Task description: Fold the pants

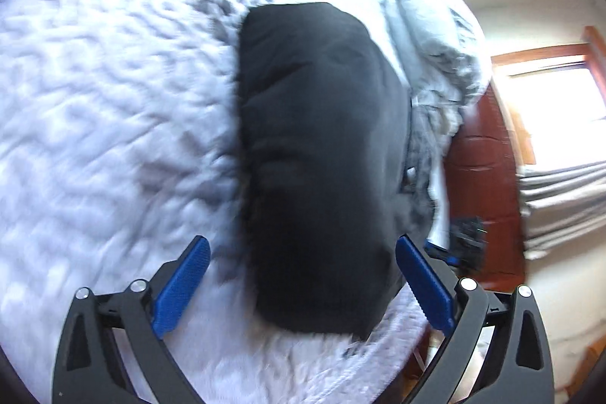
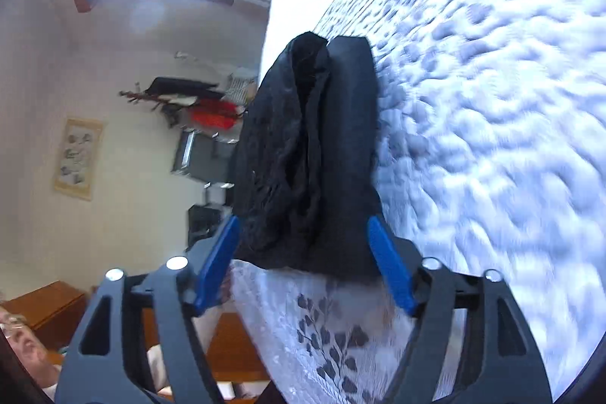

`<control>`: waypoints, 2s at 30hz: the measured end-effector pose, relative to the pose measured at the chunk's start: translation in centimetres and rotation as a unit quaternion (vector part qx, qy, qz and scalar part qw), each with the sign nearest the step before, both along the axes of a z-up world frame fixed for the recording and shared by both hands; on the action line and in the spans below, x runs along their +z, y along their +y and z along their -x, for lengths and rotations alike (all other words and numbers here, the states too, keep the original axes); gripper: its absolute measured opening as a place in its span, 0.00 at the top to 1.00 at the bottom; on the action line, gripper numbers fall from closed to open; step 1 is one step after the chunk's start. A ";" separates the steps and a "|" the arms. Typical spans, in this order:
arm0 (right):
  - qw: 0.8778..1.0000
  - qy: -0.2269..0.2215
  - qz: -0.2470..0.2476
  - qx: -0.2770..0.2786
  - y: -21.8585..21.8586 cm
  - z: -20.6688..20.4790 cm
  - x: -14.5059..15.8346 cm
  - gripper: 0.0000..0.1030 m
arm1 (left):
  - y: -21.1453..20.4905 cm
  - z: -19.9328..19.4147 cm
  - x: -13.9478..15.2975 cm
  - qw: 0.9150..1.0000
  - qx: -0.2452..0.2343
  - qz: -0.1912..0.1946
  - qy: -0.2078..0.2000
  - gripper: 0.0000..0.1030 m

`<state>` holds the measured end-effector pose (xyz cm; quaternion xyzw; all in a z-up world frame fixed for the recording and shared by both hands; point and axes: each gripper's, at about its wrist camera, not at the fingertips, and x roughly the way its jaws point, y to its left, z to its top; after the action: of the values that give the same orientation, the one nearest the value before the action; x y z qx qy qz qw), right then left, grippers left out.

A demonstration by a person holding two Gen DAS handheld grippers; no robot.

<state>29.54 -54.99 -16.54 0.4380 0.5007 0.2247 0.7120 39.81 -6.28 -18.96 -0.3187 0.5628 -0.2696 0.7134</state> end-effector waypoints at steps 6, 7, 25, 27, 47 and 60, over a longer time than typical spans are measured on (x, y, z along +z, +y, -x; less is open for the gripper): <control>0.987 0.006 0.148 -0.056 4.6 5.4 4.5 0.04 | -1.7 5.6 2.3 0.996 0.040 -0.076 -0.015 0.04; 0.982 0.010 0.177 -0.060 5.5 6.2 4.9 0.03 | -2.3 6.4 2.9 0.993 0.043 -0.102 -0.029 0.04; 0.884 0.014 0.457 -0.097 16.7 13.9 10.8 0.03 | -7.2 17.5 10.1 0.957 0.023 -0.256 -0.130 0.04; 0.880 0.007 0.464 -0.099 17.3 14.5 11.7 0.03 | -7.3 18.3 10.8 0.953 0.026 -0.270 -0.138 0.04; 0.865 -0.002 0.497 -0.067 21.2 18.6 15.3 0.03 | -8.6 23.4 16.4 0.906 0.050 -0.370 -0.201 0.04; 0.866 -0.005 0.496 -0.063 22.2 18.1 15.9 0.03 | -9.1 23.5 16.9 0.909 0.038 -0.360 -0.207 0.04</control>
<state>11.49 -32.82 -0.62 0.0568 0.5142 -0.0963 0.8504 16.30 -15.38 -2.08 0.0015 0.4487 -0.0811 0.8900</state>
